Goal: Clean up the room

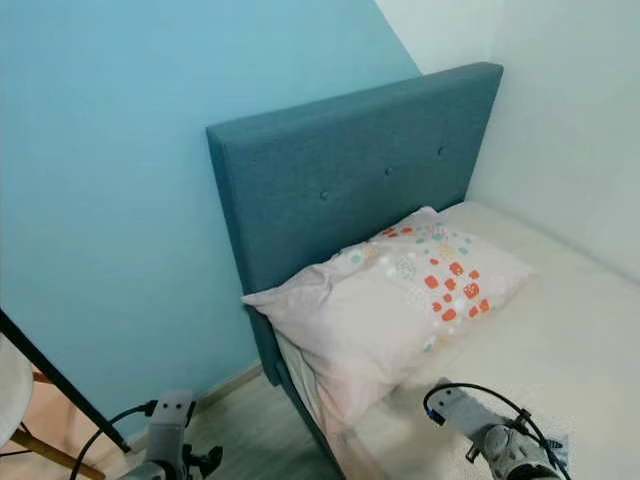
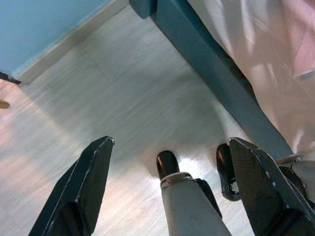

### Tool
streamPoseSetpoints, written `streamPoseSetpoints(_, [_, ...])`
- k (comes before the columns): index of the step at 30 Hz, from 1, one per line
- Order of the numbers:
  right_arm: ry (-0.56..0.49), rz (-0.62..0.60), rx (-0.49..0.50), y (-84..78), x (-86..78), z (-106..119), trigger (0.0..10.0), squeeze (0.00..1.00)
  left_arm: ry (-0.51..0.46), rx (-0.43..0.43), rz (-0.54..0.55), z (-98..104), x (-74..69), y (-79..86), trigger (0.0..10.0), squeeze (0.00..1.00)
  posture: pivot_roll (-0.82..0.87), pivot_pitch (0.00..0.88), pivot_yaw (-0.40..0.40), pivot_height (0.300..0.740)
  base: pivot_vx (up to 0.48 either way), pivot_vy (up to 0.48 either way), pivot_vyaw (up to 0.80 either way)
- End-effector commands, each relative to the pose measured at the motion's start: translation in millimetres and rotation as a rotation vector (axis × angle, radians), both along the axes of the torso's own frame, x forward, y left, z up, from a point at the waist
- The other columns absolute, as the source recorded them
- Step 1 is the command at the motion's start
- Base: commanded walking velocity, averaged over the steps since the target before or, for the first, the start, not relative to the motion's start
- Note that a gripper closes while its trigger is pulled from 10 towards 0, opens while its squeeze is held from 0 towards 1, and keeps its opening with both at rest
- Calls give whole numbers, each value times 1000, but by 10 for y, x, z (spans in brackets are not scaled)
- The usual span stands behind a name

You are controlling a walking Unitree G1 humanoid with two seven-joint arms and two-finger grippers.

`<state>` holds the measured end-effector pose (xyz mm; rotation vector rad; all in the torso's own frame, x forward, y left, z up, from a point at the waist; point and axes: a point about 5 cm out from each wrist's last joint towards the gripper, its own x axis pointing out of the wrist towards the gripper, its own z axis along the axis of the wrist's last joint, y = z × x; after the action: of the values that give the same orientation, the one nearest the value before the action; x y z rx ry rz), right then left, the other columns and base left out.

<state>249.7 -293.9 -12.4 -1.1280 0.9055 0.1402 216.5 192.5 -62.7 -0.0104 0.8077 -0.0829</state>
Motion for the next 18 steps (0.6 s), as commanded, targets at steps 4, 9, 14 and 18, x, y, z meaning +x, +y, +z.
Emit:
streamPoseSetpoints(4, [-97, 27, -130, -156, 164, 237, 10000, 0, -11, 27, -21, 22, 22, 44, 10000, 0, -126, 0, -10, 651, 0, 0, 0])
streamPoseSetpoints(9, [-160, 45, -110, -95, 245, 284, 10000, 0, -23, 32, -23, 40, 51, 37, 10000, 0, -121, 0, -17, 637, 0, 0, 0])
streamPoseSetpoints(14, [-226, 30, -13, 131, 274, 200, 10000, 0, -43, 53, -10, 61, 76, 57, 10000, 0, -107, 0, -8, 618, 0, 0, 0])
streamPoseSetpoints(18, [-232, 51, -13, 183, 280, 184, 10000, 0, -48, 64, -11, 71, 82, 87, 10000, 0, -105, 0, -1, 604, 0, 0, 0])
